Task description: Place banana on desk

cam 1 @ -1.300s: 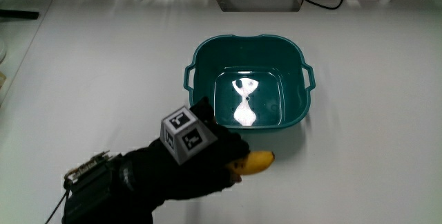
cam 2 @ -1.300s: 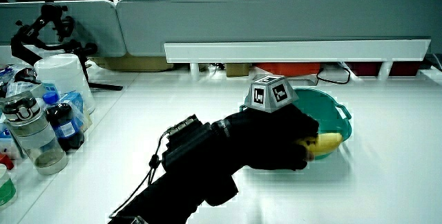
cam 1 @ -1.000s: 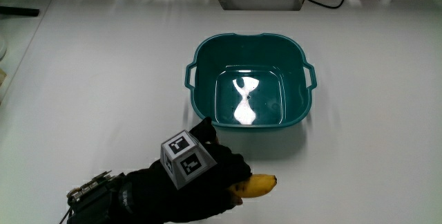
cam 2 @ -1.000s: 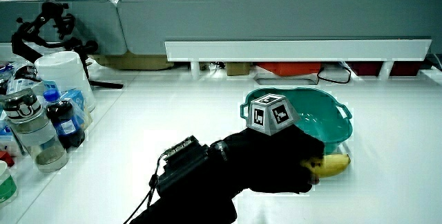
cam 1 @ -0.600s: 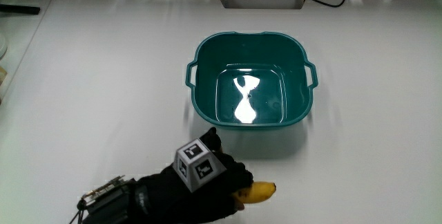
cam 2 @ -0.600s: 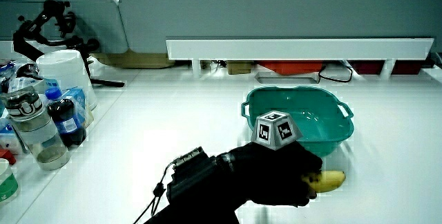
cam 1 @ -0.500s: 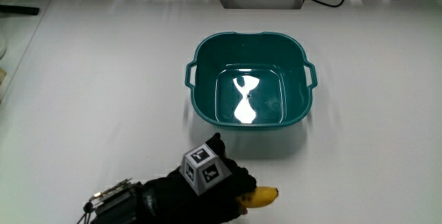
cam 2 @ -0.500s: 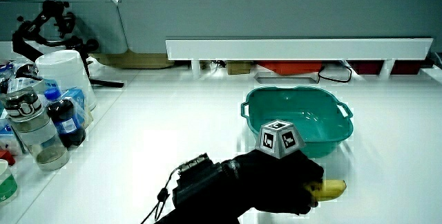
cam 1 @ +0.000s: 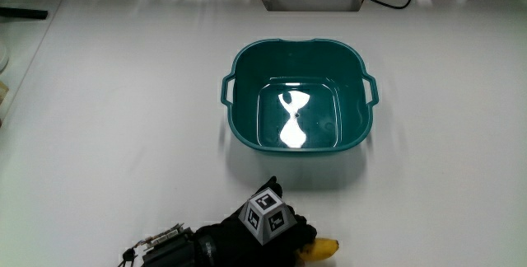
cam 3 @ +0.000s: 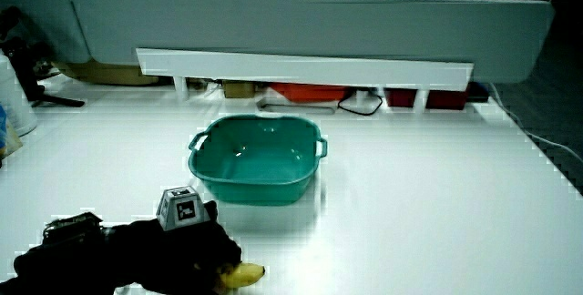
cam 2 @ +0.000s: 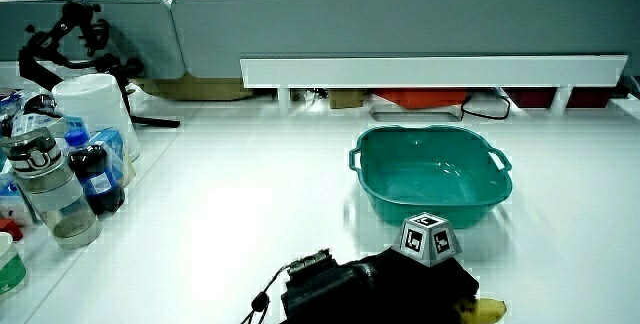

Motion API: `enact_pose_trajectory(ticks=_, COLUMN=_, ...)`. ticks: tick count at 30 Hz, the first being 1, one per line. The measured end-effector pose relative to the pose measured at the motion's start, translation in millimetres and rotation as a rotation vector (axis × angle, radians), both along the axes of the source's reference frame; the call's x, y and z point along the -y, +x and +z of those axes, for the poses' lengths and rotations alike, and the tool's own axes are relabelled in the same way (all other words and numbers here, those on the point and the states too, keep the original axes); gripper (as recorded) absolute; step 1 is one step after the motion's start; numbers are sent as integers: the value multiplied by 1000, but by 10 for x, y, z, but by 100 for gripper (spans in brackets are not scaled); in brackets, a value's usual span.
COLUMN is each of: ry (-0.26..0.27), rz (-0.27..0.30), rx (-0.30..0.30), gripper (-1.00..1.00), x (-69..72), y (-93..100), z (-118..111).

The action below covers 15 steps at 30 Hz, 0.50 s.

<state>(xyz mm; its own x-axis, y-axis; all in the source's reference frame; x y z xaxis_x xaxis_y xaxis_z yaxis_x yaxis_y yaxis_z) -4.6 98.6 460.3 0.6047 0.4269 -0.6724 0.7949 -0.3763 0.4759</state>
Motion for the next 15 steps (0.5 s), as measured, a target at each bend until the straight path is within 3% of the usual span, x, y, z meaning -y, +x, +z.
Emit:
enact_pose_trajectory(ticks=5, ry=-6, rz=0, rx=16, gripper=0, x=-47, y=28, z=58)
enact_pose_trajectory(ticks=11, ry=27, rz=0, rx=18, gripper=0, x=-91, y=39, z=52)
enact_pose_trajectory(ticks=13, ry=7, rz=-3, rx=35, gripper=0, x=-105, y=43, z=76)
enact_pose_trajectory(ticks=14, ry=40, rz=11, rx=27, gripper=0, x=-117, y=59, z=72)
enact_pose_trajectory(ticks=15, ry=33, rz=16, rx=43, gripper=0, x=-129, y=74, z=81)
